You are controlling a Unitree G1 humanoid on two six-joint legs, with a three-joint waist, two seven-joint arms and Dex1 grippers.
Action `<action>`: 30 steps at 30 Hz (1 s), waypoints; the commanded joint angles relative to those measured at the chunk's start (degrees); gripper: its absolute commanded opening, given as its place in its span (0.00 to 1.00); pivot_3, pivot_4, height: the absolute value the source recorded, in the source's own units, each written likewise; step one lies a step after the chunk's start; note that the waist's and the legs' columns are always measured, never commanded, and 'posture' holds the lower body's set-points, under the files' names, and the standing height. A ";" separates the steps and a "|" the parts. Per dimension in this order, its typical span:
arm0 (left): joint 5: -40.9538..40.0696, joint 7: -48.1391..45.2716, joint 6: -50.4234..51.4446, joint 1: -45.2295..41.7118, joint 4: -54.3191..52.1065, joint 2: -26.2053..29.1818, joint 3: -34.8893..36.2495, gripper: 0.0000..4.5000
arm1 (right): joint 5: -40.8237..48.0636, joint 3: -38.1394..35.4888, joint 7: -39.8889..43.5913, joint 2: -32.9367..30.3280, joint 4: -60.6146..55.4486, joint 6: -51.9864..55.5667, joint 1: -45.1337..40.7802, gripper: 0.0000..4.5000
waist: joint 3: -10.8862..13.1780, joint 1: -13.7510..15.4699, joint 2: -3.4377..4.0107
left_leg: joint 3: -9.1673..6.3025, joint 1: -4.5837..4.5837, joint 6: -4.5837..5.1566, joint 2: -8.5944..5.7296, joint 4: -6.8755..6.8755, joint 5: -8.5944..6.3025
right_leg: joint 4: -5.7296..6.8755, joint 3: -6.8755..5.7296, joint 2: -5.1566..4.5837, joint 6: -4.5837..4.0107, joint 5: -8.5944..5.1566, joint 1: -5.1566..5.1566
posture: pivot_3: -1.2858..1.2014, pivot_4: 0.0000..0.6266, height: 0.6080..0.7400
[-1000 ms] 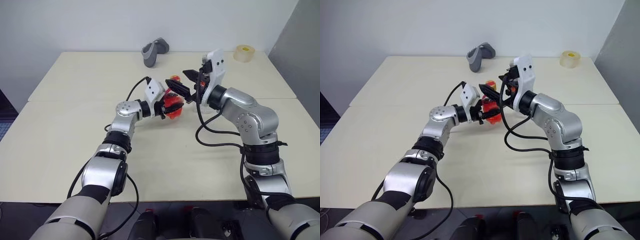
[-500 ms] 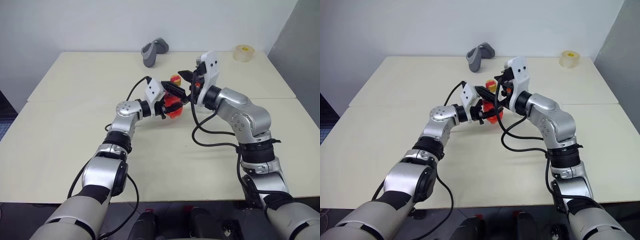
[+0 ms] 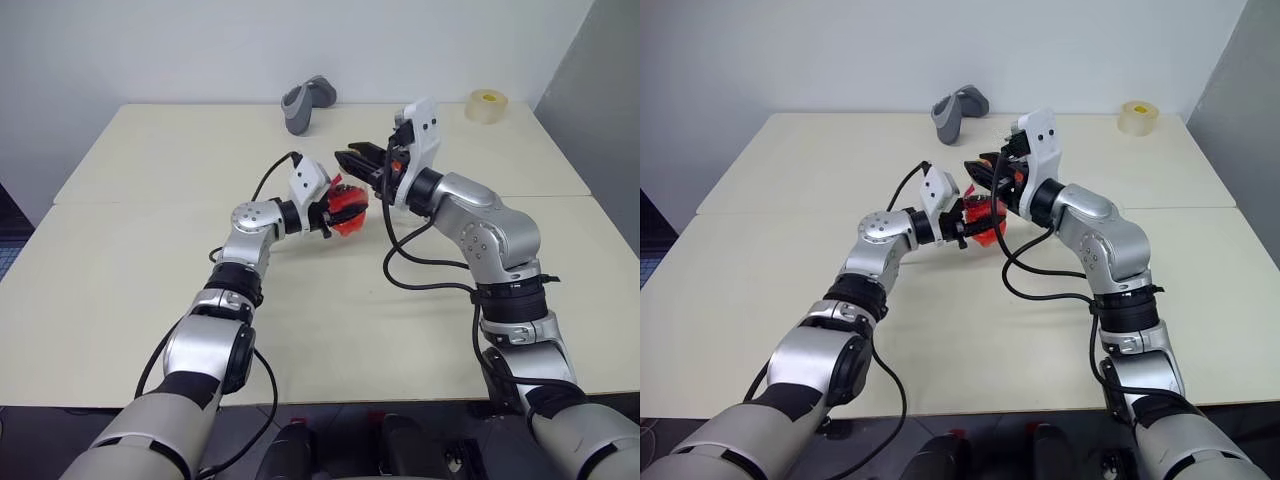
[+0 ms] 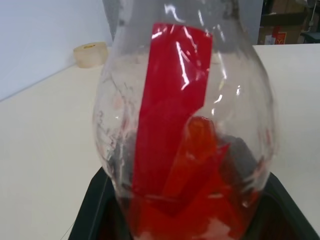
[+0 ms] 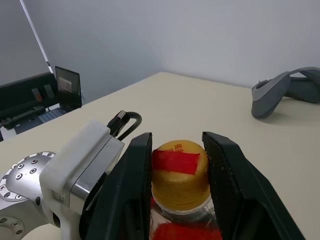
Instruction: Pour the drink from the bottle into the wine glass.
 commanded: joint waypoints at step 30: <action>-23.78 -1.78 41.26 28.42 -67.30 22.16 1.18 0.29 | 20.00 -5.54 28.30 -19.83 -17.69 18.21 1.28 1.00 | 0.02 1.16 0.06 | -0.13 0.03 0.00 0.03 0.04 0.00 | -0.10 -0.02 -0.03 -0.03 -0.01 0.14 | 0.52 0.24 1.00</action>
